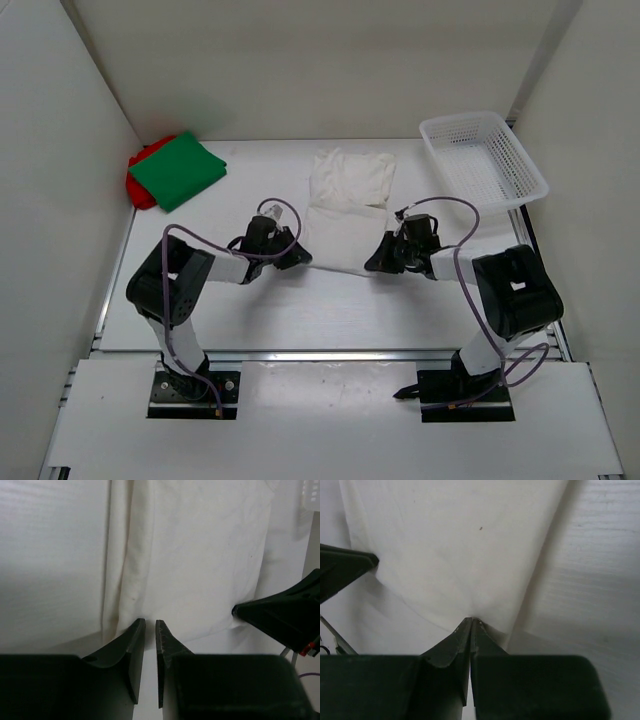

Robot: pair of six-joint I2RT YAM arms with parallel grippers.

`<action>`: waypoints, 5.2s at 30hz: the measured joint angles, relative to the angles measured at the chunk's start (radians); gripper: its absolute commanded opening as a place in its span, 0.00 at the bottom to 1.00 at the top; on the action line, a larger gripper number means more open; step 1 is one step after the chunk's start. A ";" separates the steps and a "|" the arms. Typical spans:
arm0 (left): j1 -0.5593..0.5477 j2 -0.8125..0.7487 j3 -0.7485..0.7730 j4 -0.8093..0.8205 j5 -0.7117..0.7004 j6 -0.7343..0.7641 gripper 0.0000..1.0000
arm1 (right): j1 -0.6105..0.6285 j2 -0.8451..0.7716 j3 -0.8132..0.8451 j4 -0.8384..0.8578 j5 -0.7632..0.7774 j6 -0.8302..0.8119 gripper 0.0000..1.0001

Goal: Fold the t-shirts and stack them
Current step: Fold the folded rectangular tshirt in 1/3 of the way, then grab one side of the 2/3 rectangular tshirt with both arms, then fold the long partially folded tshirt into a neat square

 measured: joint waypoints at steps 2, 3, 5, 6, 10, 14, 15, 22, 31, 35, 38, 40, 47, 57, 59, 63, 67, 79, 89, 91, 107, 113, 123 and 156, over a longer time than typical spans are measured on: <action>-0.004 -0.039 -0.075 0.055 0.000 -0.019 0.27 | 0.000 -0.015 -0.029 0.031 0.003 0.000 0.00; -0.010 -0.068 -0.118 0.074 0.000 -0.029 0.28 | 0.000 -0.028 -0.050 0.044 0.001 -0.001 0.00; -0.036 -0.148 -0.221 0.109 -0.008 -0.050 0.29 | -0.003 -0.063 -0.095 0.060 -0.008 -0.006 0.00; -0.058 -0.199 -0.276 0.114 -0.013 -0.059 0.32 | -0.004 -0.080 -0.112 0.060 -0.010 -0.010 0.00; -0.105 -0.375 -0.429 0.083 -0.016 -0.079 0.42 | 0.001 -0.180 -0.192 0.050 0.003 -0.028 0.06; -0.063 -0.567 -0.475 -0.052 -0.077 -0.052 0.53 | 0.009 -0.316 -0.240 -0.023 0.019 -0.040 0.29; -0.055 -0.610 -0.475 -0.078 -0.093 -0.042 0.53 | 0.010 -0.354 -0.246 -0.037 0.023 -0.042 0.33; -0.070 -0.650 -0.475 -0.140 -0.146 -0.003 0.62 | -0.027 -0.553 -0.314 -0.064 0.080 -0.043 0.50; -0.183 -0.383 -0.338 -0.037 -0.159 -0.027 0.59 | -0.076 -0.440 -0.354 -0.005 0.059 -0.039 0.44; -0.204 -0.322 -0.307 -0.003 -0.165 -0.037 0.47 | -0.084 -0.358 -0.343 0.071 0.006 -0.029 0.25; -0.207 -0.286 -0.303 0.020 -0.166 -0.049 0.21 | -0.084 -0.304 -0.338 0.103 -0.021 -0.015 0.05; -0.210 -0.273 -0.306 0.032 -0.167 -0.061 0.11 | -0.079 -0.292 -0.336 0.109 -0.029 -0.007 0.00; -0.219 -0.384 -0.381 -0.014 -0.174 -0.082 0.00 | 0.000 -0.421 -0.391 0.046 -0.002 0.021 0.00; -0.327 -1.021 -0.549 -0.456 -0.205 -0.101 0.00 | 0.362 -0.888 -0.511 -0.232 0.134 0.175 0.00; -0.311 -1.106 -0.508 -0.554 -0.197 -0.101 0.00 | 0.336 -0.917 -0.493 -0.288 0.129 0.180 0.00; -0.191 -1.011 -0.296 -0.628 -0.145 -0.045 0.00 | 0.182 -0.813 -0.311 -0.351 0.074 0.127 0.00; -0.042 -0.803 -0.094 -0.592 -0.093 0.021 0.00 | 0.047 -0.582 -0.051 -0.314 0.008 0.051 0.00; 0.206 -0.008 0.493 -0.471 -0.056 0.080 0.09 | -0.112 0.324 0.852 -0.340 -0.135 -0.052 0.00; 0.304 0.240 0.636 -0.446 -0.057 0.023 0.46 | -0.134 0.723 1.322 -0.526 -0.137 -0.115 0.53; 0.317 0.199 0.600 -0.412 -0.068 0.014 0.42 | -0.136 0.702 1.316 -0.547 -0.109 -0.145 0.30; 0.053 0.116 0.208 -0.116 -0.018 -0.035 0.33 | -0.038 0.307 0.497 -0.220 -0.083 -0.078 0.00; 0.038 -0.049 -0.083 0.070 -0.024 -0.101 0.33 | -0.015 0.177 0.183 0.008 -0.090 0.032 0.00; 0.002 -0.306 -0.211 0.004 -0.031 -0.106 0.40 | 0.009 -0.060 0.100 -0.071 -0.037 0.013 0.00; 0.273 -0.393 -0.200 -0.031 -0.055 -0.030 0.80 | 0.010 0.266 0.601 -0.068 -0.212 -0.012 0.61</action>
